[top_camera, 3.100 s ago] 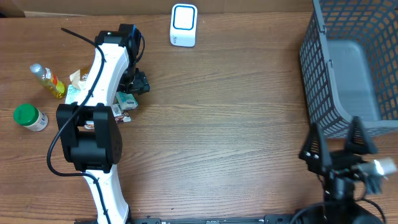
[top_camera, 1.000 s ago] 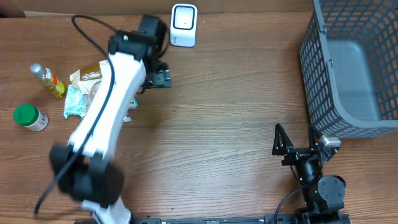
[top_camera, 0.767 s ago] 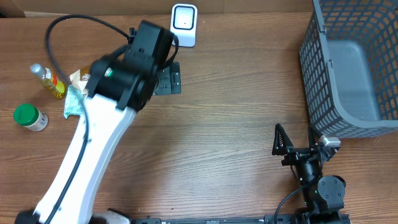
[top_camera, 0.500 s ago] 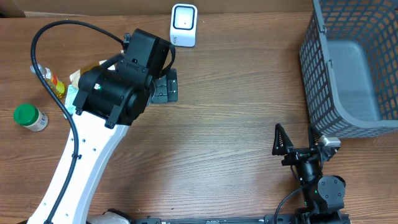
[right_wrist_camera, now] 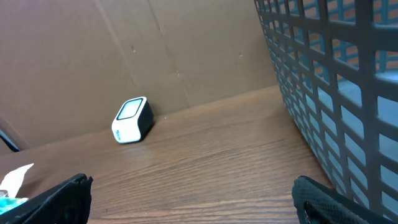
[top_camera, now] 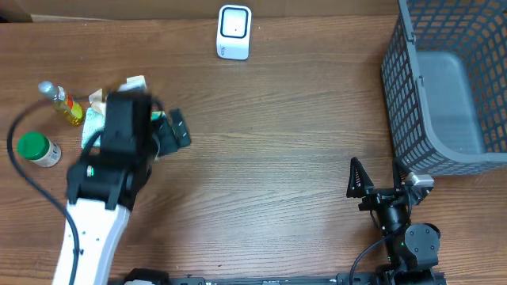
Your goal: Scan the item barcode
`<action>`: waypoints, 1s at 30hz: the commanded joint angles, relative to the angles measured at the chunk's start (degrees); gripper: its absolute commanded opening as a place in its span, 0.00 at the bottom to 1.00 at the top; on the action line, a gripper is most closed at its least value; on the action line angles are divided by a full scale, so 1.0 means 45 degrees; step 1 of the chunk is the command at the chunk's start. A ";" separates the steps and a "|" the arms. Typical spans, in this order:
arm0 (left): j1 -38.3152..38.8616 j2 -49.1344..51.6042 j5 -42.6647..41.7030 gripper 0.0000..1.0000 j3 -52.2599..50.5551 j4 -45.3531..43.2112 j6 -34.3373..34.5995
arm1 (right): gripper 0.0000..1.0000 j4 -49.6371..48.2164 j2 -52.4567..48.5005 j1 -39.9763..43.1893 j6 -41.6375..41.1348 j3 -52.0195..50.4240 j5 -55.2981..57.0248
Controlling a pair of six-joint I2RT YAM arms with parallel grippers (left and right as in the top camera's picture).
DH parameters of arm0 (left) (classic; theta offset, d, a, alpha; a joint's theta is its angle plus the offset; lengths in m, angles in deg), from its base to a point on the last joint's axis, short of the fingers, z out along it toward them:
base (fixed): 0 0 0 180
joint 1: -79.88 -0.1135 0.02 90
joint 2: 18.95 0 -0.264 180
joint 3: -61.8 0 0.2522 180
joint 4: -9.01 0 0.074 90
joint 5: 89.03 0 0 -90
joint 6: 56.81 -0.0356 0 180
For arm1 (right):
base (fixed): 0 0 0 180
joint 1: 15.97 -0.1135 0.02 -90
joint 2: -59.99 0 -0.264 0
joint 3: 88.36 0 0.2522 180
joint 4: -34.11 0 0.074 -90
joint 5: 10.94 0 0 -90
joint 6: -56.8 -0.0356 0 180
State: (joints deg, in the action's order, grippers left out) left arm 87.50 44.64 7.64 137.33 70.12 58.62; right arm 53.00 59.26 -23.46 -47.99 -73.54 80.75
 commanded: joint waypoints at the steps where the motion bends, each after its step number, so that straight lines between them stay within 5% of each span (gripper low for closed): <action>1: -0.0612 -0.1365 -0.1166 1.00 -0.2589 -0.1797 0.0112 | 1.00 -0.0097 0.0126 0.0087 -0.0034 -0.0131 -0.0078; 15: -0.0724 -0.3779 -0.1064 1.00 -1.0671 -1.0613 -0.0024 | 1.00 -0.0097 0.0126 0.0087 -0.0034 -0.0131 -0.0078; 30: -0.0724 -0.6339 -0.0665 1.00 -1.3668 -1.1293 -0.0029 | 1.00 -0.0097 0.0126 0.0087 -0.0034 -0.0131 -0.0078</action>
State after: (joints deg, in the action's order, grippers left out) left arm 84.61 18.57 3.36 76.73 18.80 58.73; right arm 52.98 59.26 -23.46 -47.99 -73.54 80.71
